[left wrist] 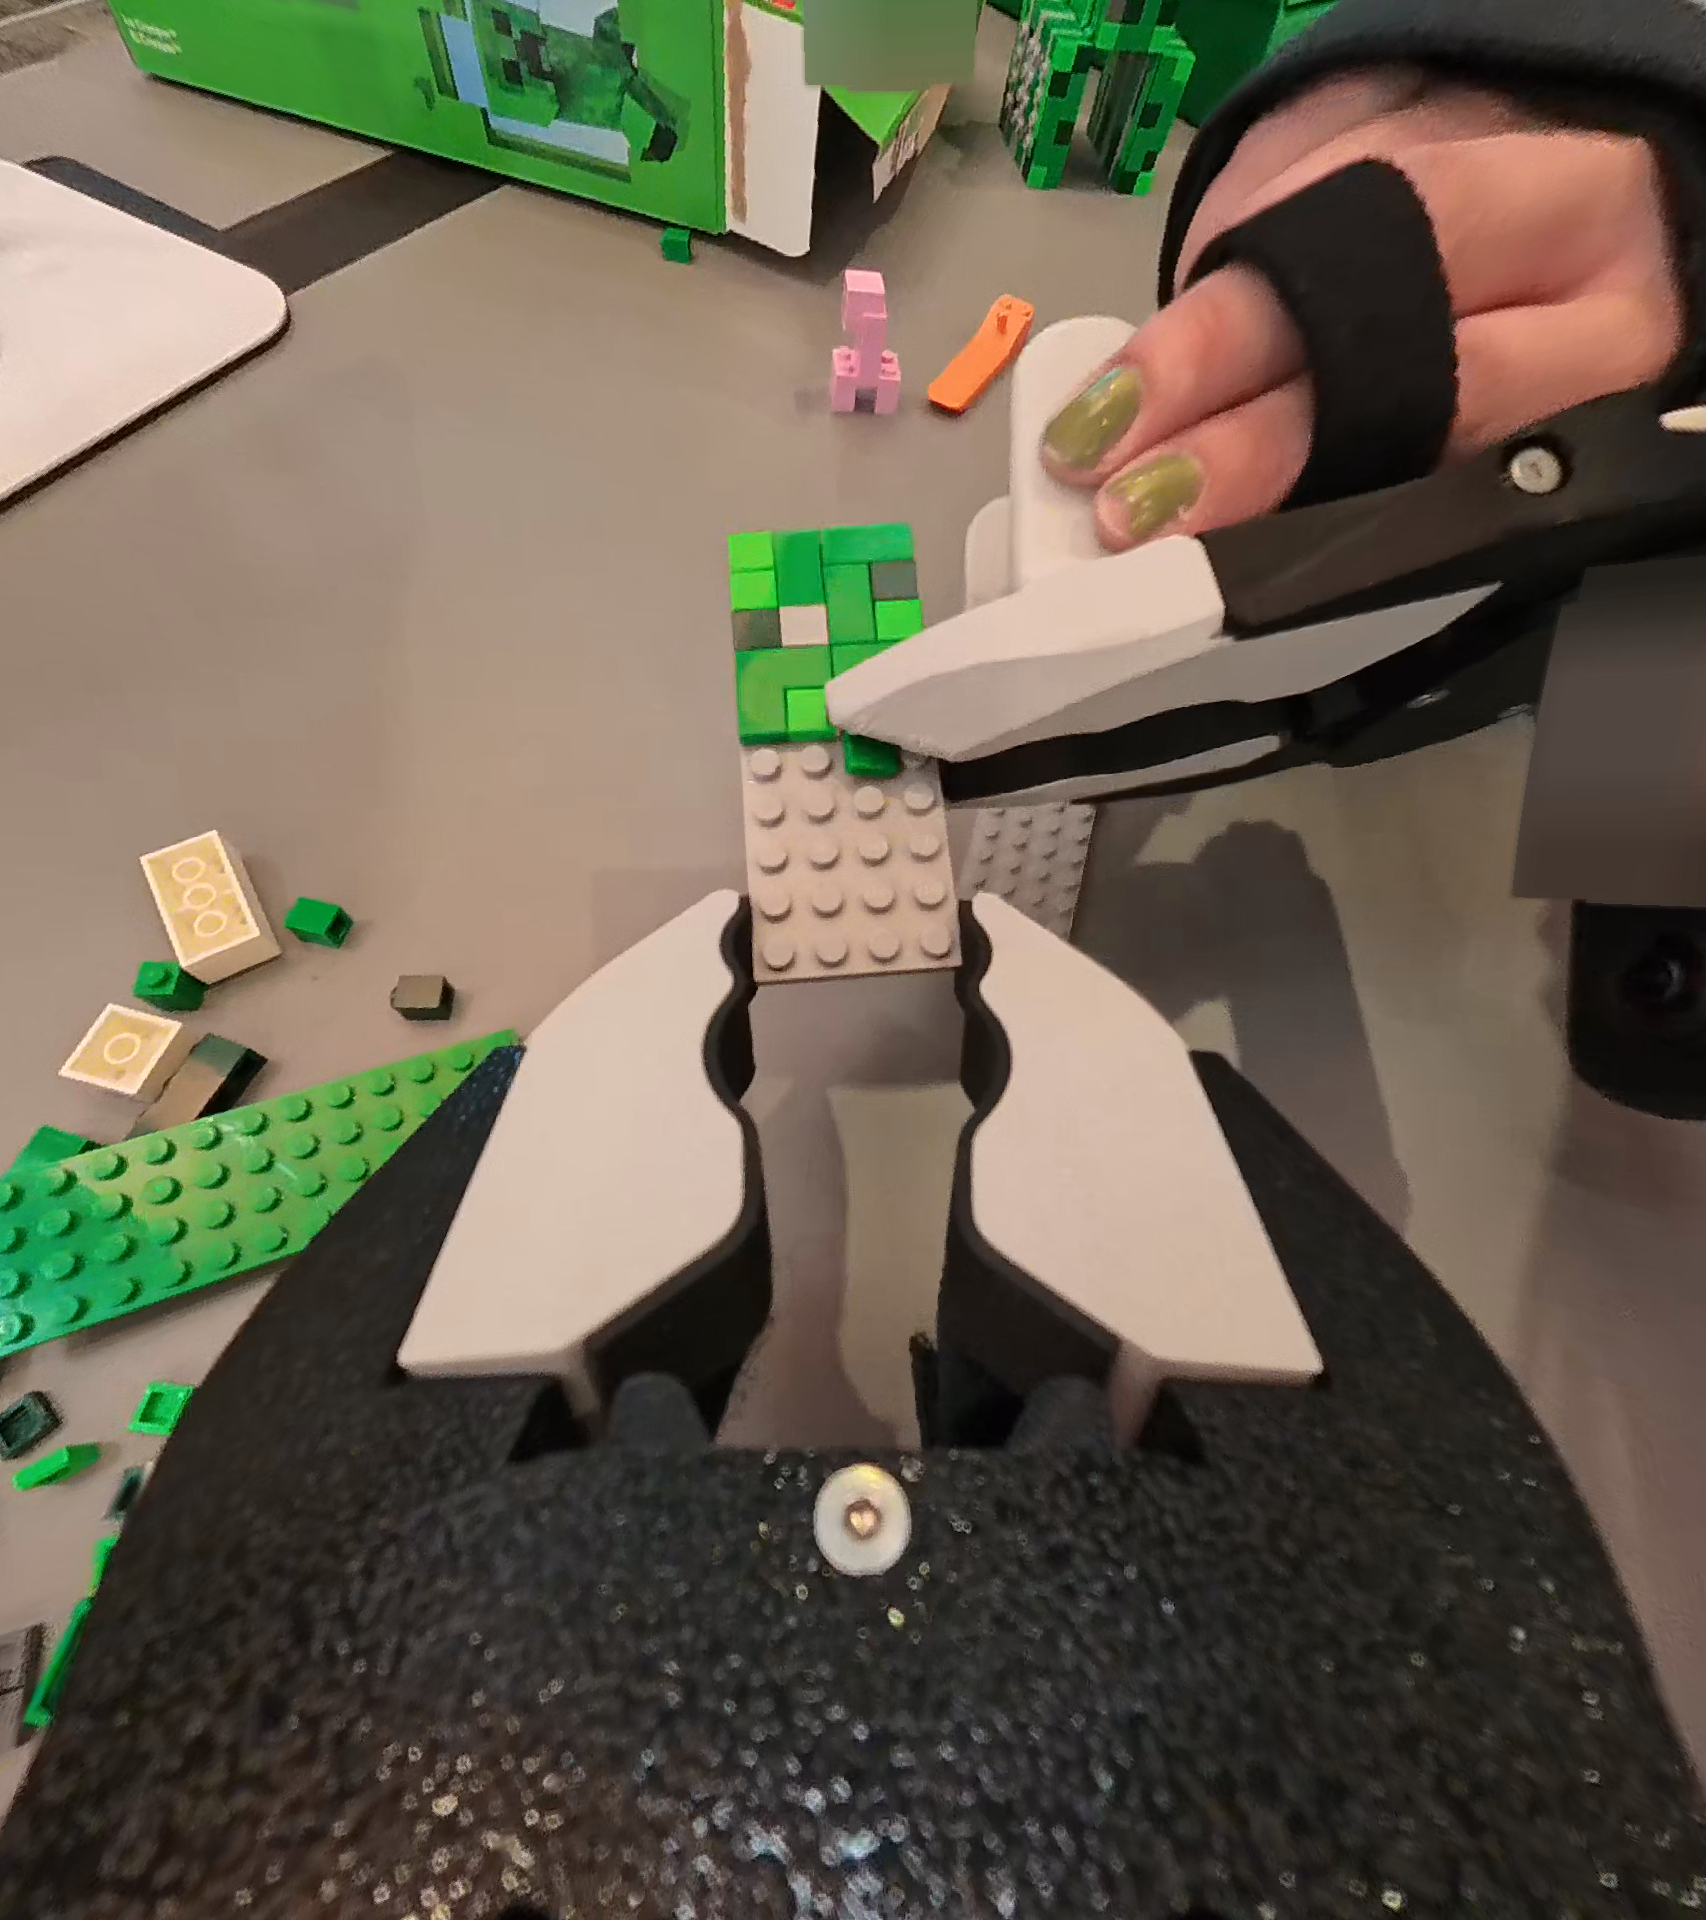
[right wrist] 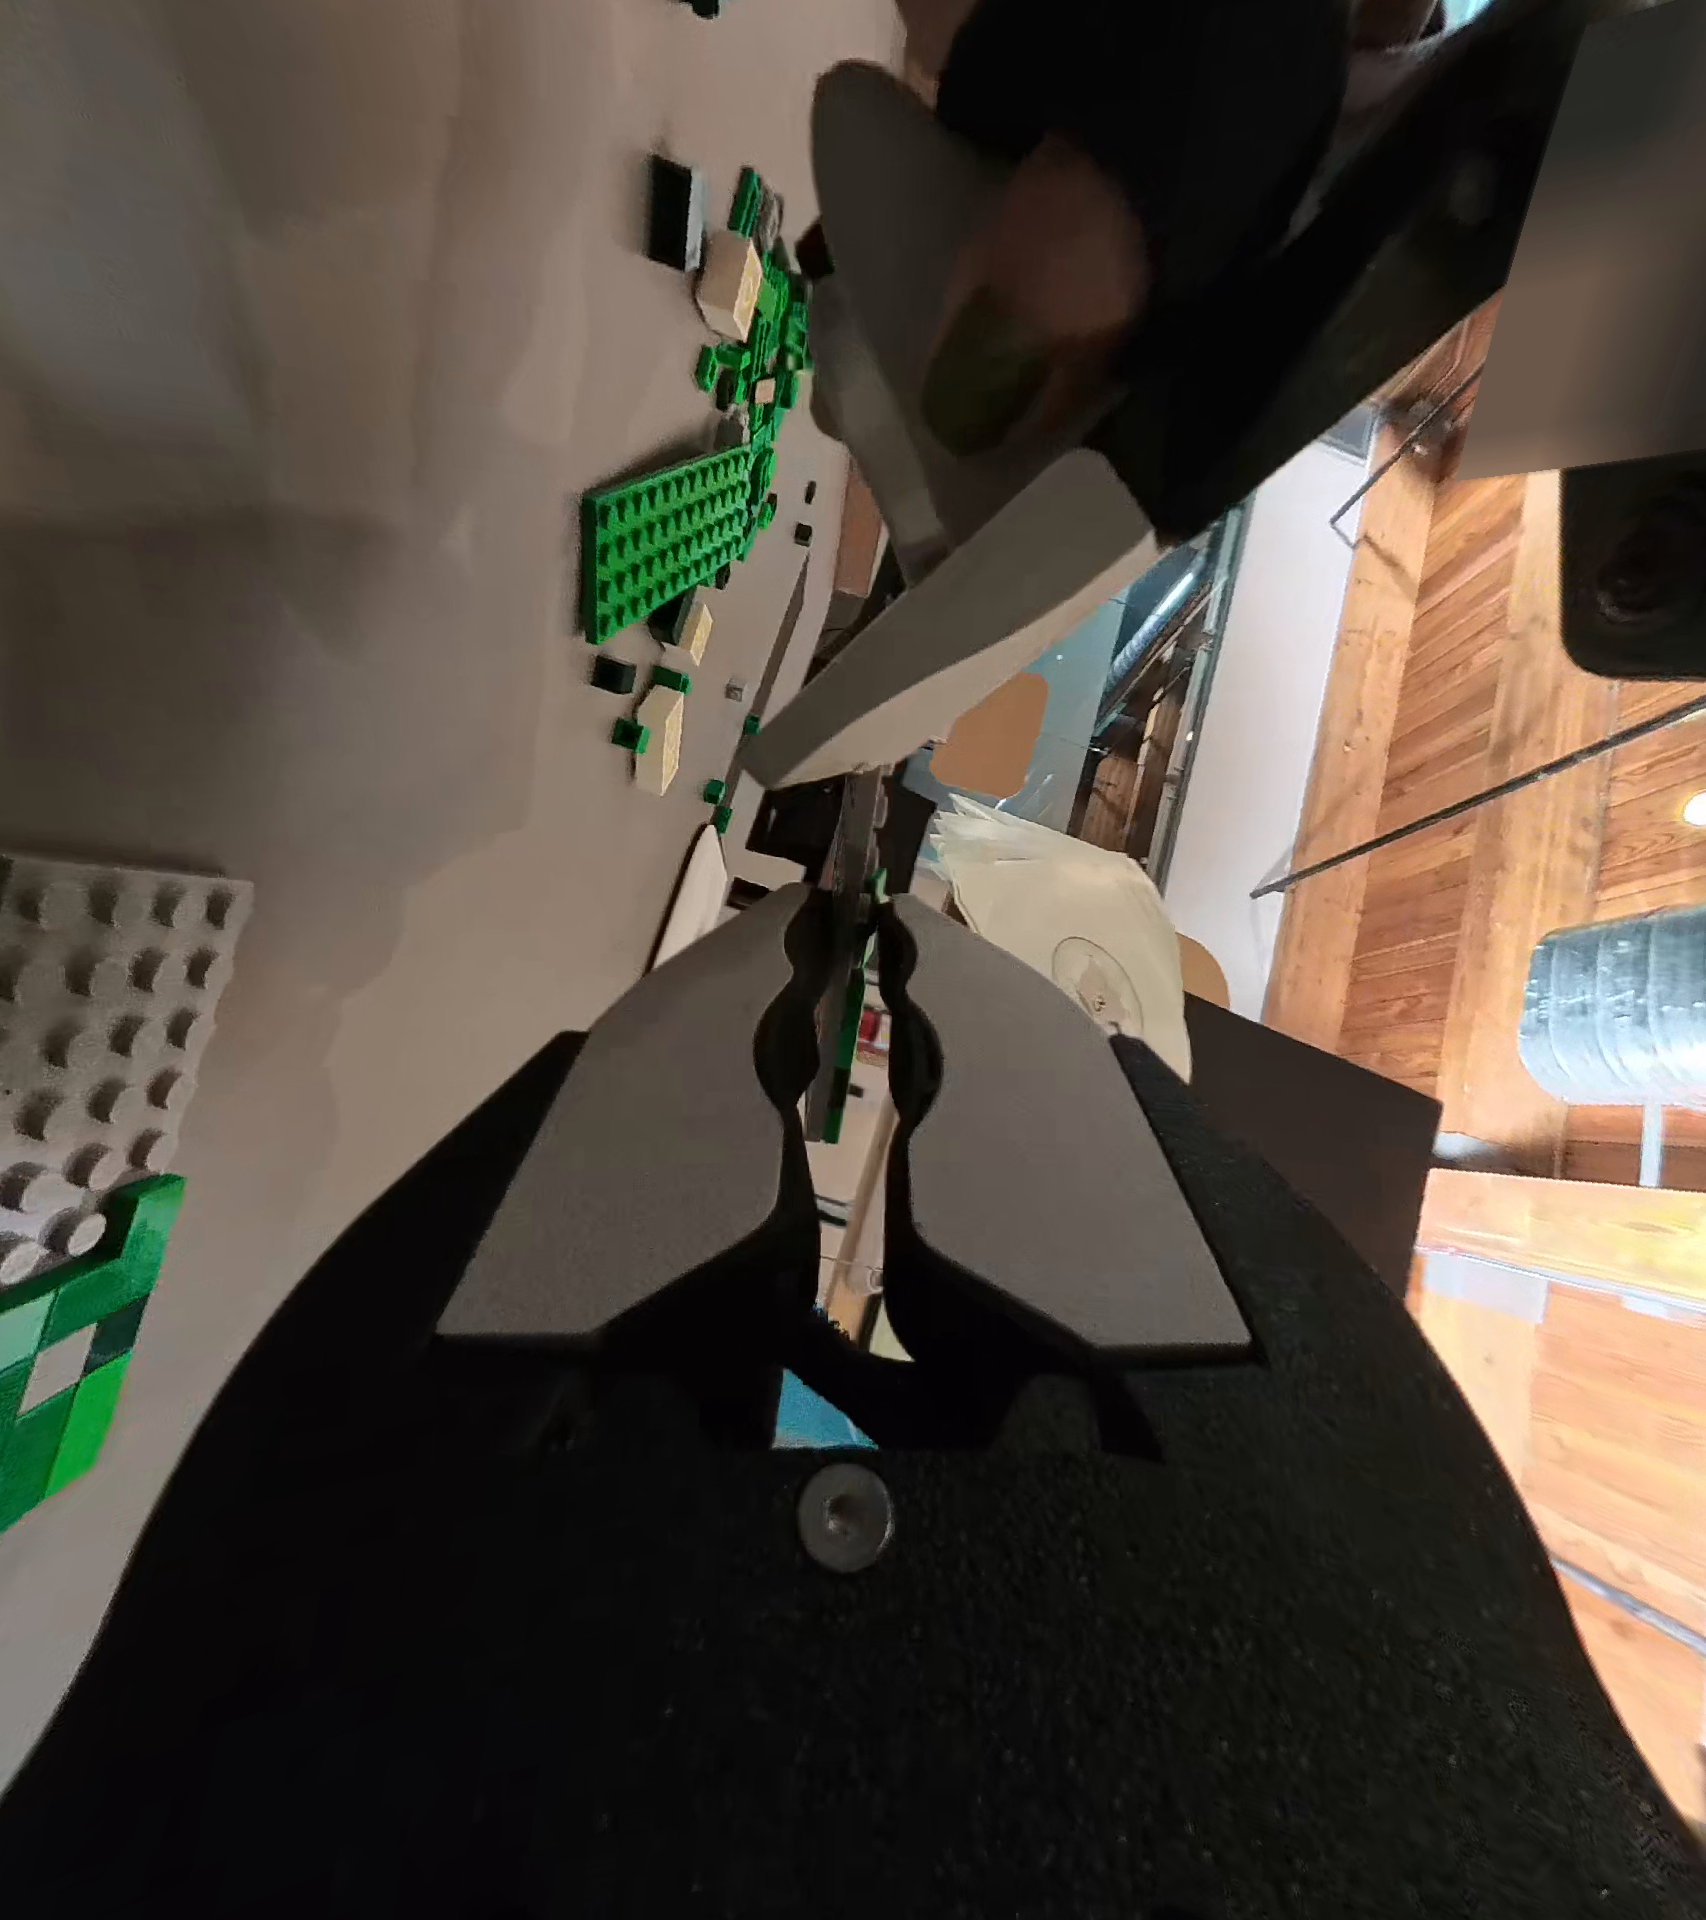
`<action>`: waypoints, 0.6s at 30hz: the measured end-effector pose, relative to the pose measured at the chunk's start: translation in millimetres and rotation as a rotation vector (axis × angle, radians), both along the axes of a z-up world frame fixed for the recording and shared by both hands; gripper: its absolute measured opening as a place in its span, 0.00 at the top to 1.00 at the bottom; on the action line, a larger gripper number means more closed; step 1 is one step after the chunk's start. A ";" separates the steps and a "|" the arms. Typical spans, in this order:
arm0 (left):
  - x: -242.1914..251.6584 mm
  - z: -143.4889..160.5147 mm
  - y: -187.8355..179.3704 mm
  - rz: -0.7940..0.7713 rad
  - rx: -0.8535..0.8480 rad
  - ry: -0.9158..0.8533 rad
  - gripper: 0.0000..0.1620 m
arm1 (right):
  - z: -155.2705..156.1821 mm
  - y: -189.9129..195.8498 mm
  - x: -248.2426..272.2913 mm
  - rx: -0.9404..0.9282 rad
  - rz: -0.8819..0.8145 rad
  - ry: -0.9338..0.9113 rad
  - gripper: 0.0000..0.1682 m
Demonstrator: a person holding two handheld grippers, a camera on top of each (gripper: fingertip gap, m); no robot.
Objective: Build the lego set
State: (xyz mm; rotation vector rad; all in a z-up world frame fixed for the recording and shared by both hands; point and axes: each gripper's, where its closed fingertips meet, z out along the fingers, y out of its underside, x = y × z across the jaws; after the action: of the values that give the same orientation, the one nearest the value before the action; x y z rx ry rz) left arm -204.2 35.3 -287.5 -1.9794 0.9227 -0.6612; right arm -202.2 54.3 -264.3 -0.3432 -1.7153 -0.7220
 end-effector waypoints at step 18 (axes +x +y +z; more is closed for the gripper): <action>13.0 7.2 -1.1 -0.014 0.081 -0.018 0.74 | -3.6 -1.0 12.8 -0.348 0.019 -0.120 0.96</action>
State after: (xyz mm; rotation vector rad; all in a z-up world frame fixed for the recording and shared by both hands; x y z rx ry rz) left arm -191.2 34.1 -280.3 -1.8946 0.9382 -0.6391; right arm -189.4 53.2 -267.9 -0.5310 -1.9581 -0.4341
